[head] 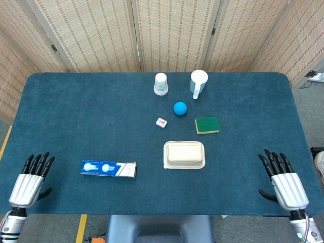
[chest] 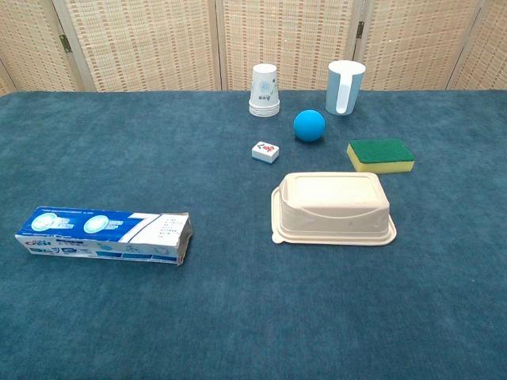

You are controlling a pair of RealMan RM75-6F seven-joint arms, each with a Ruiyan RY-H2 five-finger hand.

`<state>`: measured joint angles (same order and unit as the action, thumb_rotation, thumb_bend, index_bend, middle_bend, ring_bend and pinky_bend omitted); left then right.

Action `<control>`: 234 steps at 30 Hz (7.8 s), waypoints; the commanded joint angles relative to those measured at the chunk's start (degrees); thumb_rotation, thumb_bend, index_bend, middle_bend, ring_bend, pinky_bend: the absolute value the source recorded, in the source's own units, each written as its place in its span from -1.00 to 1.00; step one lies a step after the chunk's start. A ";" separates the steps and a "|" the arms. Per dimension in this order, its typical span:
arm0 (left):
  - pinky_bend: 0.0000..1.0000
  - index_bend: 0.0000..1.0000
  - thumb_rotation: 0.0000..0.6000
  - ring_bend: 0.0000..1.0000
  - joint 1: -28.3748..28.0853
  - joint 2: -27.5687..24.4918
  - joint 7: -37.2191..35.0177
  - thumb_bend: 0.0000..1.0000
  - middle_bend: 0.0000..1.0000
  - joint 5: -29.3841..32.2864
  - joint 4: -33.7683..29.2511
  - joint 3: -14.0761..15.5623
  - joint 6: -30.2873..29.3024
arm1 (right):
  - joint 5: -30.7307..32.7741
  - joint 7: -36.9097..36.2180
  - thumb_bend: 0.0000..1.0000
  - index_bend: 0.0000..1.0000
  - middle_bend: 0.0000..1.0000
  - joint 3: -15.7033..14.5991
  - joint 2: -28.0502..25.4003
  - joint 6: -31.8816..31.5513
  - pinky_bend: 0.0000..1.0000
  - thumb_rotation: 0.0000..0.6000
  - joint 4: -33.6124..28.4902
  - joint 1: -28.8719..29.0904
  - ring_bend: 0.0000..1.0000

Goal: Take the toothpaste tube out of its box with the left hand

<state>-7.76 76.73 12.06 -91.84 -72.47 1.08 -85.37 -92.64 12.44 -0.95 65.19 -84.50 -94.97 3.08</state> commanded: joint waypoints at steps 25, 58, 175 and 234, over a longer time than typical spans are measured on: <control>-0.35 -0.69 1.00 -0.53 -15.17 -7.19 -6.43 -0.68 -0.51 7.06 -17.14 -2.39 25.91 | -2.16 -4.11 -0.74 -1.00 -1.00 -0.39 -1.31 -2.13 -1.00 1.00 1.20 -0.49 -1.00; -0.08 -0.40 1.00 -0.30 -23.69 0.83 8.76 -0.67 -0.26 27.48 -16.93 -5.08 32.75 | -4.92 -7.91 -0.74 -1.00 -1.00 -0.99 -2.32 -6.00 -1.00 1.00 2.30 -2.16 -1.00; -0.12 -0.21 1.00 -0.30 -29.80 -43.30 11.46 -0.67 -0.08 -6.93 -21.34 -7.42 18.87 | -1.88 1.58 -0.74 -1.00 -1.00 -0.11 0.74 -1.88 -1.00 1.00 0.35 -1.01 -1.00; -1.00 -1.00 1.00 -1.00 -22.30 -15.35 -15.32 -0.81 -1.00 3.60 9.14 -2.96 20.21 | -1.45 1.51 -0.74 -1.00 -1.00 -0.21 0.64 -1.15 -1.00 1.00 0.15 -0.68 -1.00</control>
<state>-30.33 61.72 -4.31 -88.47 -62.23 -2.08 -65.44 -94.08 13.96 -1.16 65.84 -85.65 -94.81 2.41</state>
